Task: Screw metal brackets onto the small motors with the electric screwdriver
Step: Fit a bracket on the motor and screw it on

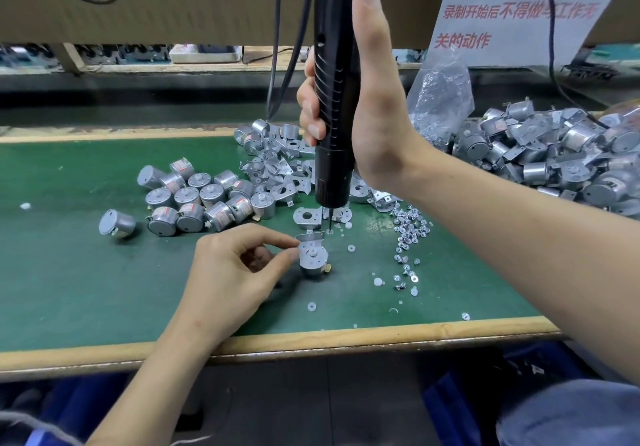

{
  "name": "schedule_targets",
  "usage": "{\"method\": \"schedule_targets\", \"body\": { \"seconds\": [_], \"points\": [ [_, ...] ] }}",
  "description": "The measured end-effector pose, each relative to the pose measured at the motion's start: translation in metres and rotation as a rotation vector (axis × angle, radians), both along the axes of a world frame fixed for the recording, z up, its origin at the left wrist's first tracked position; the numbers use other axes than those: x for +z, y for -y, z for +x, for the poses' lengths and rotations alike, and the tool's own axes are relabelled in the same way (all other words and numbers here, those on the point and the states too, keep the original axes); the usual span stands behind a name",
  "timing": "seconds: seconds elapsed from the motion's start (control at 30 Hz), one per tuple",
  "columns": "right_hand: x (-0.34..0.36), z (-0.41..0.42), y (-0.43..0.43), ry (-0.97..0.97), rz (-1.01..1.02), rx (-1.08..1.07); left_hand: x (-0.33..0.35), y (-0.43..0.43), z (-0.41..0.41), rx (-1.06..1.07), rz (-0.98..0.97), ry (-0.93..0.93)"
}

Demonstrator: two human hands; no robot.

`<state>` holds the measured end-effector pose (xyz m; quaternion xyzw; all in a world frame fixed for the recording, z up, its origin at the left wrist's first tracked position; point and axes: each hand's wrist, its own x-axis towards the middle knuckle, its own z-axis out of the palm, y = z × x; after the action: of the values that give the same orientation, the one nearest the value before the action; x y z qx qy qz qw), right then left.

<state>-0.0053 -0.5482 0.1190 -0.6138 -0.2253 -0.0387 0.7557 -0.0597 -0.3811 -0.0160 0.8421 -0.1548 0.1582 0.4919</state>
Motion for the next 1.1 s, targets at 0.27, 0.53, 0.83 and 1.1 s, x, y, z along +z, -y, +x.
{"method": "schedule_targets", "body": {
  "seconds": [0.27,0.53,0.83,1.1],
  "points": [
    [-0.001,-0.011,-0.006,-0.048,0.046,0.114,0.001,0.004,0.0,-0.09,0.194,0.02],
    [-0.008,-0.016,-0.01,-0.044,0.067,0.182,0.0,0.005,0.002,-0.086,0.241,0.057],
    [-0.014,-0.016,-0.013,-0.078,0.072,0.174,0.003,0.007,0.001,-0.094,0.249,0.084],
    [-0.018,-0.014,-0.015,-0.087,0.056,0.177,0.0,0.006,0.002,-0.069,0.263,0.039]
  ]
}}
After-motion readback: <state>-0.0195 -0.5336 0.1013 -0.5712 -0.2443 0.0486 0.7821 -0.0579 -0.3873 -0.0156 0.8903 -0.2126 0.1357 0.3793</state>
